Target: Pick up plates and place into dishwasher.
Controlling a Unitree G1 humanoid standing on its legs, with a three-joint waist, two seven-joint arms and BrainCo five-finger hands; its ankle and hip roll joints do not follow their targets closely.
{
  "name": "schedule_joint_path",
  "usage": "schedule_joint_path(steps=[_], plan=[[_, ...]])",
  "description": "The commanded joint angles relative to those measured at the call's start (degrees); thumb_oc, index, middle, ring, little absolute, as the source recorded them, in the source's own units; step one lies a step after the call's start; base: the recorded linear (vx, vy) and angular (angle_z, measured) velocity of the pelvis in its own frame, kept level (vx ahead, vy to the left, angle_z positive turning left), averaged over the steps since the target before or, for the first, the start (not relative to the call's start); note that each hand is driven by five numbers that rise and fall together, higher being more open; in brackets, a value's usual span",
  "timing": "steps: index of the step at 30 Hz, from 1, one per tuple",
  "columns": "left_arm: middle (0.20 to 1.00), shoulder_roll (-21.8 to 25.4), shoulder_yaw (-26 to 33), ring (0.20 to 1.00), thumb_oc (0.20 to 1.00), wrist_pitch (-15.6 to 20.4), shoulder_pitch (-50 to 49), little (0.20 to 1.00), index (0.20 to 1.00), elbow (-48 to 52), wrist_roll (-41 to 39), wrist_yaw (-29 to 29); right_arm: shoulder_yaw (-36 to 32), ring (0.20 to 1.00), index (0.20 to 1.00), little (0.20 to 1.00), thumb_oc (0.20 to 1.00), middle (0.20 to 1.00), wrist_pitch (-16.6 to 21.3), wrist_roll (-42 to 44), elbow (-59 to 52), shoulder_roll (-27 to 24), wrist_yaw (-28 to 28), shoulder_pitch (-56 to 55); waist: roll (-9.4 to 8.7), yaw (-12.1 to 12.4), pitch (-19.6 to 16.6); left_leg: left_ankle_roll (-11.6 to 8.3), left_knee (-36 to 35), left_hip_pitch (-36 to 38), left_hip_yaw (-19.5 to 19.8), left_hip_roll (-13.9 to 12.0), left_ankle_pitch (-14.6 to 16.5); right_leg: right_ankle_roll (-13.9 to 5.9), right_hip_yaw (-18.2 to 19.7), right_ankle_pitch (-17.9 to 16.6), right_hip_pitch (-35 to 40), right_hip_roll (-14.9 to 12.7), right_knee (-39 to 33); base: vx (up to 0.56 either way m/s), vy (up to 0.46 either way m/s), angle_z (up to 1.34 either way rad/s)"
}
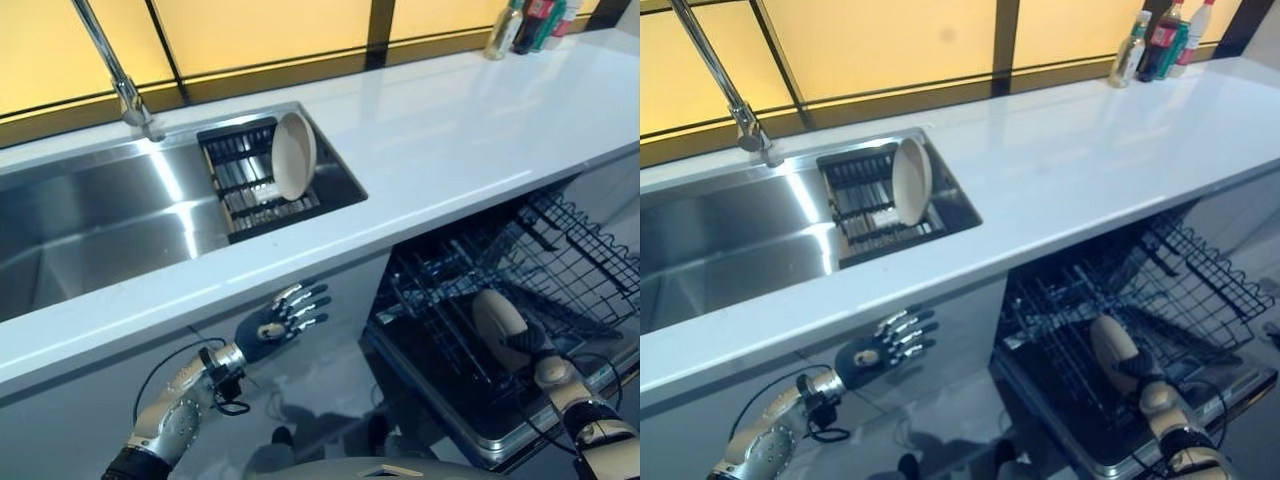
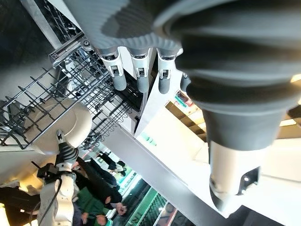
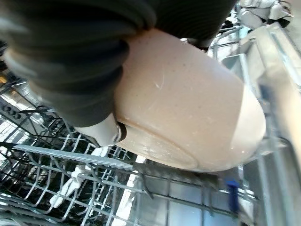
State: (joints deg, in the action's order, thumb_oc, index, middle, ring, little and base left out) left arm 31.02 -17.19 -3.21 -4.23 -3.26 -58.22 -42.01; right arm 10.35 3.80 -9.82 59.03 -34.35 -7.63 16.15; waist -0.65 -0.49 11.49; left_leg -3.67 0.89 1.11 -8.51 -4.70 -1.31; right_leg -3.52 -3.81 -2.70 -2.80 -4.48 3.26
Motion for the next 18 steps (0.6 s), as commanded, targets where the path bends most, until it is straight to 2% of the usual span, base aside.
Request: schedule_joint_path(steps=[1, 9, 15, 16, 17, 18], plan=[[1.000, -0.3, -1.8, 1.000, 1.000, 1.2, 2.9, 1.000, 1.000, 6.0, -3.2, 0.1, 2.8, 0.200, 0.200, 0.200, 0.200, 0.200, -0.5, -0.5, 3.2, -3.1, -2.5, 5.7, 1.52, 0.9, 0.8, 6.96, 9.5, -6.1, 0.8, 2.2, 5.6, -1.59, 0.5, 2.3, -5.0, -0.3, 9.6, -0.04, -0.033, 0.08], [1.000, 0.5, -2.5, 1.000, 1.000, 2.3, 5.3, 1.000, 1.000, 6.5, -4.4, 0.4, 4.9, 0.200, 0.200, 0.200, 0.200, 0.200, -1.7, -0.7, 4.3, -3.1, -3.7, 9.6, 2.03, 1.3, 2.8, 6.62, 10.0, -8.5, 1.5, 2.4, 4.7, -0.93, 0.6, 2.1, -6.4, 0.0, 9.6, -0.07, -0.018, 0.05], [1.000, -0.3, -1.9, 1.000, 1.000, 1.8, 3.9, 1.000, 1.000, 6.5, -3.3, -0.3, 4.7, 0.200, 0.200, 0.200, 0.200, 0.200, -2.6, -1.5, 4.8, -2.6, -4.0, 8.9, 1.50, 1.7, 1.8, 6.49, 9.8, -8.1, 1.5, 2.2, 4.9, -0.61, 0.5, 2.3, -5.5, 0.1, 9.0, 0.01, -0.004, 0.00], [1.000, -0.5, -2.0, 1.000, 1.000, 1.9, 3.9, 1.000, 1.000, 6.5, -3.2, -0.1, 4.5, 0.238, 0.238, 0.238, 0.238, 0.238, -2.7, -1.8, 4.9, -2.5, -4.1, 8.9, 1.44, 1.7, 1.6, 6.45, 9.8, -8.0, 1.5, 2.2, 4.9, -0.58, 0.6, 2.4, -5.5, 0.1, 8.9, 0.00, 0.000, 0.00], [1.000, -0.6, -2.2, 1.000, 1.000, 2.0, 3.8, 1.000, 1.000, 6.4, -3.1, 0.0, 4.5, 0.448, 0.448, 0.448, 0.448, 0.448, -2.9, -2.1, 5.0, -2.5, -4.1, 9.1, 1.41, 1.6, 1.5, 6.45, 9.9, -7.9, 1.4, 2.1, 5.0, -0.56, 0.6, 2.3, -5.4, 0.2, 8.9, 0.00, 0.000, 0.00], [1.000, -0.7, -2.3, 1.000, 1.000, 2.2, 3.9, 1.000, 1.000, 6.4, -3.2, 0.3, 4.6, 0.846, 0.846, 0.846, 0.846, 0.846, -3.3, -2.3, 5.2, -2.5, -4.2, 9.5, 1.44, 1.6, 1.4, 6.42, 9.9, -7.7, 1.3, 2.0, 5.1, -0.55, 0.6, 2.3, -5.2, 0.2, 8.8, 0.00, 0.000, 0.00]])
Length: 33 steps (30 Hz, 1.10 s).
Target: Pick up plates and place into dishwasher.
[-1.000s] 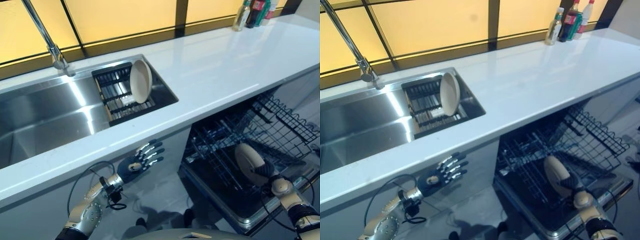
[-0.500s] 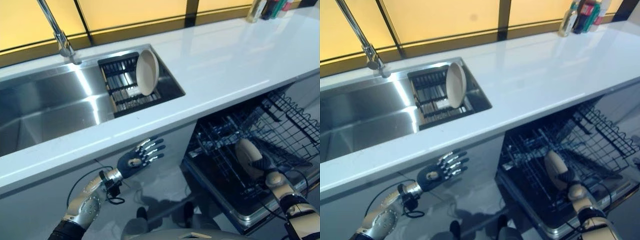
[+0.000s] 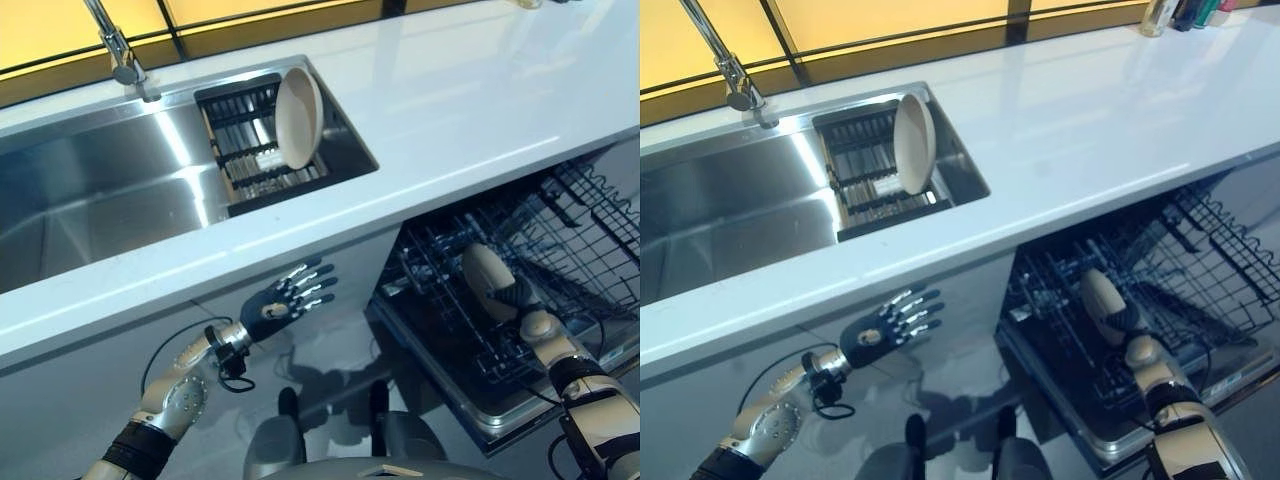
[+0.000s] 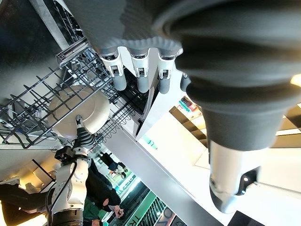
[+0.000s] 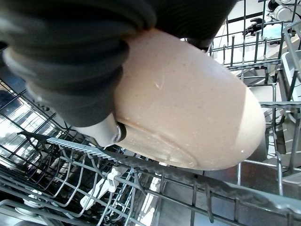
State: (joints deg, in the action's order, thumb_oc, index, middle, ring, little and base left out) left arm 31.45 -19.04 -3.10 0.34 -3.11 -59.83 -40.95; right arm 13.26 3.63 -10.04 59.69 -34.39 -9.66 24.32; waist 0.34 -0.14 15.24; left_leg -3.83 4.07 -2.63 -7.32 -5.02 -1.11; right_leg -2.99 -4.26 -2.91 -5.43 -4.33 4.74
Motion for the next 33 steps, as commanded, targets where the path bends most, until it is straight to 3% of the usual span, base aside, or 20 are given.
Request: schedule_joint_path(steps=[1, 10, 20, 26, 33], plan=[[1.000, -1.2, -0.8, 1.000, 1.000, 2.3, -0.6, 1.000, 1.000, 5.9, -1.8, -0.6, 1.6, 1.000, 1.000, 1.000, 1.000, 1.000, -3.4, -2.5, 5.1, -2.7, -1.8, 1.9, 0.55, 1.2, -2.4, 6.49, 6.7, -3.7, 0.0, 2.2, 4.9, -1.09, 1.1, 2.5, -2.3, 0.0, 7.3, 0.06, 0.031, 0.01], [1.000, -1.8, -1.1, 1.000, 1.000, 2.2, -3.2, 1.000, 1.000, 5.8, -2.8, 0.3, 0.9, 1.000, 1.000, 1.000, 1.000, 1.000, -4.3, -5.3, 6.5, -3.8, -0.3, 2.3, 1.61, 0.4, -5.3, 6.44, 4.8, 0.0, -0.8, 2.4, 5.4, -1.09, 1.6, 3.1, 0.0, -0.4, 6.7, 0.08, 0.052, -0.04], [1.000, -2.3, -1.3, 1.000, 1.000, 3.6, -4.0, 1.000, 1.000, 4.9, -5.4, 0.5, -0.1, 1.000, 1.000, 1.000, 1.000, 1.000, -1.2, -4.8, 5.6, -5.1, 0.7, 1.2, 2.27, -1.1, -6.6, 6.67, 3.5, 2.1, -2.0, 2.8, 5.6, -1.27, 2.1, 3.3, 0.7, -0.8, 6.4, 0.00, 0.062, -0.06], [1.000, -3.5, 1.1, 1.000, 1.000, 3.9, -5.3, 1.000, 1.000, 2.8, -5.7, 0.1, 0.0, 1.000, 1.000, 1.000, 1.000, 1.000, 2.9, -0.2, -2.1, -5.8, 8.2, -3.6, 1.27, -2.4, -7.9, 6.86, 1.8, 3.7, -2.9, 2.9, 5.7, -1.42, 2.5, 3.4, 1.1, -0.6, 6.2, -0.01, 0.041, -0.06], [1.000, -4.9, 4.9, 1.000, 1.000, 4.4, -6.0, 1.000, 1.000, 0.1, -2.8, -1.0, -2.8, 1.000, 1.000, 1.000, 1.000, 1.000, 3.4, 3.0, -13.7, -6.5, 13.2, -11.3, 0.17, -4.3, -8.8, 7.24, 0.6, 5.0, -4.0, 3.1, 5.8, -1.84, 3.1, 3.2, 1.0, -0.4, 6.5, -0.02, 0.021, -0.05]])
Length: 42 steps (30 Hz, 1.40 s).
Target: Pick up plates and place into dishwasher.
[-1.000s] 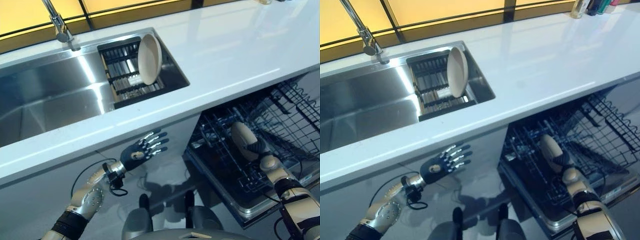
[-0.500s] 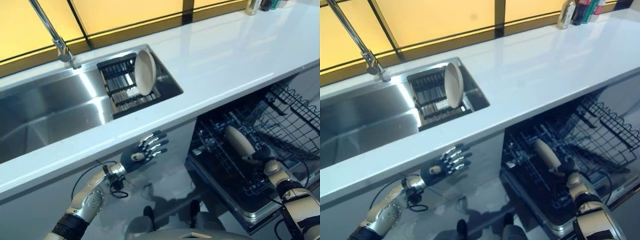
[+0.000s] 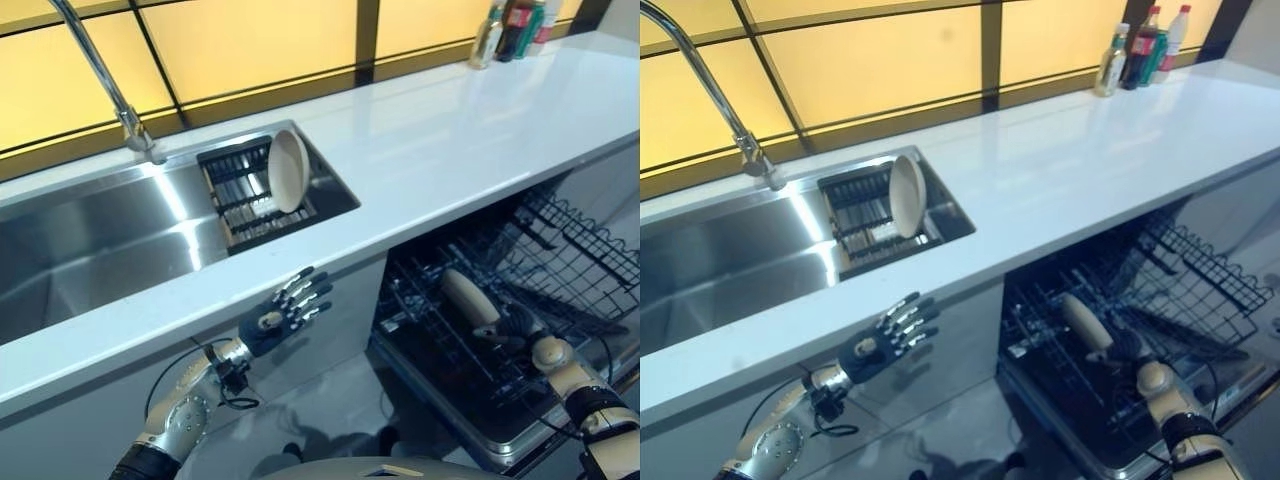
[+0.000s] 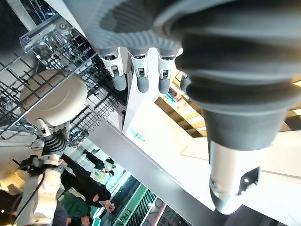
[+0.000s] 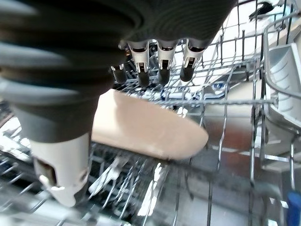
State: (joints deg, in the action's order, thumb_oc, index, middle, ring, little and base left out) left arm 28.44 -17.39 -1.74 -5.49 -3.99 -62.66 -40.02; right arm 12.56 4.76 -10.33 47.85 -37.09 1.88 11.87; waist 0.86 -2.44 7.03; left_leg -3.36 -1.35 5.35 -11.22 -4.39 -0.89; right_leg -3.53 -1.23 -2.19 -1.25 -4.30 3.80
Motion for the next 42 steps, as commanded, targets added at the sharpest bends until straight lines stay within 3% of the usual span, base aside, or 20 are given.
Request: schedule_joint_path(steps=[1, 8, 17, 24, 28, 34, 36, 40, 42], plan=[[1.000, -2.1, 3.8, 1.000, 1.000, 2.9, -0.2, 1.000, 1.000, 0.7, 0.3, -2.0, -2.7, 1.000, 1.000, 1.000, 1.000, 1.000, 2.4, 4.3, -3.1, -4.0, 2.3, 0.4, -0.47, -2.2, -0.8, 6.78, 6.0, -2.8, -0.3, 2.4, 5.6, -1.37, 0.2, 2.4, -3.2, -0.4, 7.5, -0.03, 0.026, -0.11], [1.000, -3.6, 7.4, 1.000, 1.000, 2.7, -0.4, 1.000, 1.000, -0.6, 2.0, -2.6, -9.3, 1.000, 1.000, 1.000, 1.000, 1.000, 3.2, 16.4, -14.7, -2.7, 4.3, -5.4, -1.16, -4.0, -1.6, 6.85, 5.2, -2.1, -1.5, 2.4, 5.6, -1.48, 0.7, 1.9, -3.0, -0.1, 6.8, -0.04, 0.033, -0.07], [1.000, -5.2, 9.9, 1.000, 1.000, 3.0, -1.6, 1.000, 1.000, -2.6, 5.1, -5.3, -20.2, 1.000, 1.000, 1.000, 1.000, 1.000, 9.7, 37.8, -25.0, 5.0, 9.5, -11.2, -1.31, -6.4, -2.3, 7.47, 4.9, -1.7, -2.5, 3.2, 6.4, -2.20, 2.6, 0.2, -4.1, 0.4, 6.8, -0.05, 0.038, -0.08], [1.000, -2.4, 7.6, 1.000, 1.000, 5.2, -1.6, 1.000, 1.000, 0.1, 14.1, -7.7, -24.1, 1.000, 1.000, 1.000, 1.000, 1.000, 12.8, 47.9, -33.0, 11.2, 8.8, -14.1, -0.58, -7.6, -2.5, 7.71, 4.3, -1.5, -2.8, 3.6, 6.0, -2.86, 4.0, -1.0, -4.3, 0.7, 6.3, -0.06, 0.045, -0.04], [1.000, -0.4, 2.9, 1.000, 1.000, 5.8, 1.1, 1.000, 1.000, 4.4, 16.4, -7.8, -24.0, 1.000, 1.000, 1.000, 1.000, 1.000, 14.2, 60.2, -36.2, 16.0, 8.8, -13.7, 0.08, -8.1, -2.6, 8.07, 4.1, -1.7, -2.8, 4.2, 5.8, -3.09, 4.3, -1.4, -4.3, 0.6, 6.0, -0.07, 0.052, -0.07], [1.000, 0.4, -5.9, 1.000, 1.000, 7.5, 5.9, 1.000, 1.000, 10.3, 18.3, -5.3, -20.1, 1.000, 1.000, 1.000, 1.000, 1.000, 15.5, 72.7, -41.6, 22.2, 12.0, -12.8, 0.56, -8.8, -2.6, 8.57, 3.7, -1.7, -2.5, 5.0, 5.5, -3.51, 4.3, -2.7, -5.1, 0.1, 6.2, -0.05, 0.046, -0.02], [1.000, 0.5, -7.4, 1.000, 1.000, 10.1, 7.5, 1.000, 1.000, 12.0, 18.0, -3.1, -18.5, 1.000, 1.000, 1.000, 1.000, 1.000, 16.5, 76.0, -44.0, 23.9, 13.5, -12.9, 0.56, -8.9, -2.7, 8.72, 3.6, -1.8, -2.5, 5.3, 5.5, -3.61, 4.4, -3.5, -5.4, -0.2, 6.3, -0.03, 0.037, 0.00], [1.000, -0.5, -5.6, 1.000, 1.000, 14.3, 9.8, 1.000, 1.000, 14.8, 16.0, 5.9, -14.5, 1.000, 1.000, 1.000, 1.000, 1.000, 18.3, 71.1, -50.0, 24.7, 12.5, -14.9, 0.38, -8.9, -3.1, 8.71, 3.2, -1.9, -2.5, 5.7, 5.0, -3.64, 4.5, -4.1, -5.6, -0.5, 6.2, -0.01, 0.016, -0.01], [1.000, -0.8, -0.6, 1.000, 1.000, 18.5, 10.4, 1.000, 1.000, 15.3, 19.0, 11.8, -13.5, 1.000, 1.000, 1.000, 1.000, 1.000, 17.2, 70.4, -53.4, 24.2, 14.3, -17.5, 0.02, -8.5, -3.6, 8.61, 2.8, -2.1, -2.3, 6.0, 4.7, -3.53, 4.4, -4.2, -5.6, -0.6, 6.2, 0.00, 0.000, 0.00]])
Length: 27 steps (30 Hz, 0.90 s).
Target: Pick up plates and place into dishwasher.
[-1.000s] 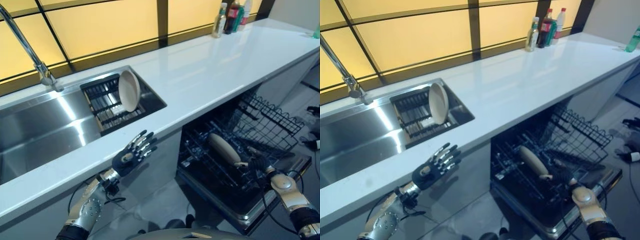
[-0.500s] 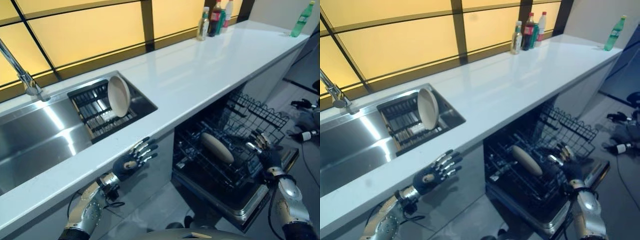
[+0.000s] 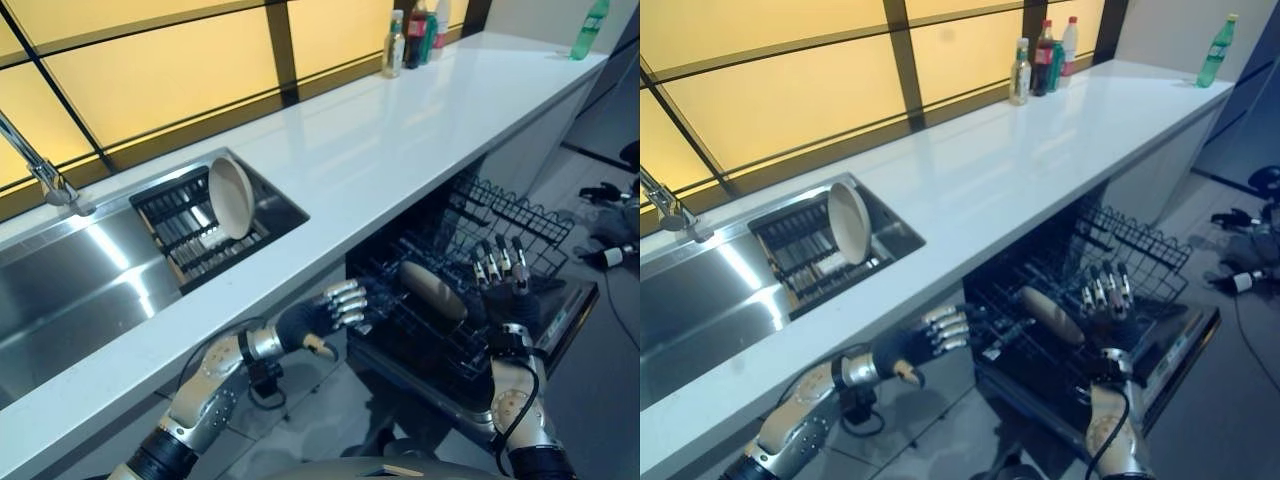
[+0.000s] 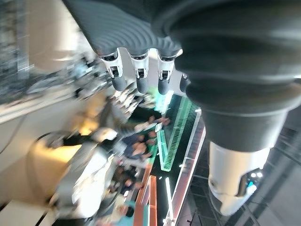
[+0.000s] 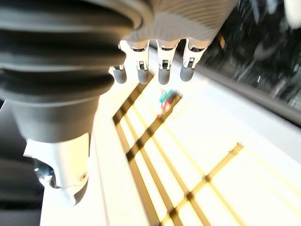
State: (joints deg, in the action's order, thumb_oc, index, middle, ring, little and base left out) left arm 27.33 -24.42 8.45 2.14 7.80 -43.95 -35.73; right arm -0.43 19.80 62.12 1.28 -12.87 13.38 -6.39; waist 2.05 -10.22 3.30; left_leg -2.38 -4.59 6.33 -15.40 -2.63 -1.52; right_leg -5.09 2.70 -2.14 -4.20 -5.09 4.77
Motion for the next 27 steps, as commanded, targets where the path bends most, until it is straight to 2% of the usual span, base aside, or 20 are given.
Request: schedule_joint_path(steps=[1, 3, 6, 9, 11, 17, 19, 21, 22, 27], plan=[[1.000, 0.4, 7.9, 1.000, 1.000, 9.2, 2.7, 1.000, 1.000, 3.8, 1.3, 8.8, -0.4, 1.000, 1.000, 1.000, 1.000, 1.000, 1.5, -2.1, -7.5, -0.3, 3.5, -0.1, -1.25, -0.7, -0.1, 7.59, 5.9, -3.1, 2.1, 4.3, 5.2, -1.93, 0.5, -4.3, -2.6, 0.1, 5.2, 0.00, 0.000, 0.00], [1.000, 1.2, 14.2, 1.000, 1.000, 12.4, 3.0, 1.000, 1.000, 4.0, 4.6, 13.4, -0.1, 1.000, 1.000, 1.000, 1.000, 1.000, -0.2, -2.6, -9.0, -1.2, 5.7, -2.7, -1.71, 0.0, -0.5, 7.49, 5.2, -3.2, 3.1, 4.6, 4.8, -1.83, 0.1, -4.3, -2.5, 0.1, 5.2, 0.00, 0.000, 0.00], [1.000, 2.9, 20.0, 1.000, 1.000, 17.7, 3.5, 1.000, 1.000, 3.6, 13.4, 18.5, -0.3, 1.000, 1.000, 1.000, 1.000, 1.000, -2.2, -2.3, -9.2, -2.2, 7.8, -4.4, -2.34, 0.2, -0.9, 7.31, 4.9, -3.0, 3.9, 4.7, 4.5, -1.93, -0.1, -4.2, -2.6, 0.2, 5.6, 0.00, -0.009, 0.04], [1.000, 6.0, 23.3, 1.000, 1.000, 20.4, 5.4, 1.000, 1.000, 1.9, 24.2, 25.1, -0.3, 1.000, 1.000, 1.000, 1.000, 1.000, -3.3, -1.0, -8.2, -2.7, 9.3, -4.4, -2.57, 0.0, -1.1, 7.13, 4.7, -2.8, 4.2, 4.8, 4.3, -2.03, -0.2, -4.0, -2.5, 0.2, 5.8, 0.01, -0.007, 0.05], [1.000, 10.6, 24.4, 1.000, 1.000, 20.5, 8.1, 1.000, 1.000, -0.8, 34.5, 30.2, -0.5, 1.000, 1.000, 1.000, 1.000, 1.000, -4.0, -0.7, -7.8, -3.9, 9.8, -3.9, -2.43, -0.3, -1.4, 6.93, 4.4, -2.4, 4.2, 4.8, 4.0, -2.13, -0.1, -3.9, -2.2, 0.3, 5.7, 0.01, 0.000, 0.02], [1.000, 23.5, 22.7, 1.000, 1.000, 19.7, 16.5, 1.000, 1.000, -10.6, 52.2, 39.5, -0.9, 1.000, 1.000, 1.000, 1.000, 1.000, -5.9, -0.7, -6.5, -5.7, 10.2, -1.6, -1.40, -1.3, -2.0, 6.67, 3.9, -2.2, 3.7, 4.8, 3.7, -2.55, 0.0, -4.3, -2.2, 0.3, 5.6, 0.00, 0.000, 0.00], [1.000, 28.7, 21.1, 1.000, 1.000, 20.6, 19.8, 1.000, 1.000, -15.4, 55.7, 42.4, -1.3, 1.000, 1.000, 1.000, 1.000, 1.000, -6.6, -0.7, -6.2, -6.8, 10.3, -1.2, -1.05, -1.8, -2.1, 6.56, 3.8, -2.0, 3.4, 4.7, 3.7, -2.67, 0.3, -4.6, -2.2, 0.3, 5.7, 0.01, 0.008, -0.02], [1.000, 32.9, 19.1, 1.000, 1.000, 20.6, 22.8, 1.000, 1.000, -18.8, 63.9, 46.7, -1.4, 1.000, 1.000, 1.000, 1.000, 1.000, -7.2, -0.2, -6.1, -7.4, 10.5, -1.0, -0.74, -2.2, -2.2, 6.45, 3.8, -2.0, 3.1, 4.7, 3.7, -2.77, 0.4, -4.7, -2.2, 0.2, 5.7, 0.01, 0.007, -0.02], [1.000, 35.7, 16.8, 1.000, 1.000, 21.4, 24.9, 1.000, 1.000, -21.5, 64.7, 48.0, -1.4, 1.000, 1.000, 1.000, 1.000, 1.000, -7.6, -0.3, -6.2, -7.9, 10.6, -0.9, -0.50, -2.6, -2.2, 6.41, 3.6, -1.8, 2.9, 4.6, 3.7, -2.87, 0.5, -4.9, -2.3, 0.2, 5.7, 0.00, 0.000, 0.00], [1.000, 43.1, 6.8, 1.000, 1.000, 17.2, 33.9, 1.000, 1.000, -24.2, 72.6, 46.2, -1.2, 1.000, 1.000, 1.000, 1.000, 1.000, -7.4, 0.5, -4.5, -10.6, 11.4, -0.2, 0.03, -3.0, -2.3, 6.09, 3.4, -1.8, 2.6, 4.5, 3.6, -3.25, 0.4, -5.3, -2.3, 0.0, 5.9, 0.00, 0.000, 0.00]])
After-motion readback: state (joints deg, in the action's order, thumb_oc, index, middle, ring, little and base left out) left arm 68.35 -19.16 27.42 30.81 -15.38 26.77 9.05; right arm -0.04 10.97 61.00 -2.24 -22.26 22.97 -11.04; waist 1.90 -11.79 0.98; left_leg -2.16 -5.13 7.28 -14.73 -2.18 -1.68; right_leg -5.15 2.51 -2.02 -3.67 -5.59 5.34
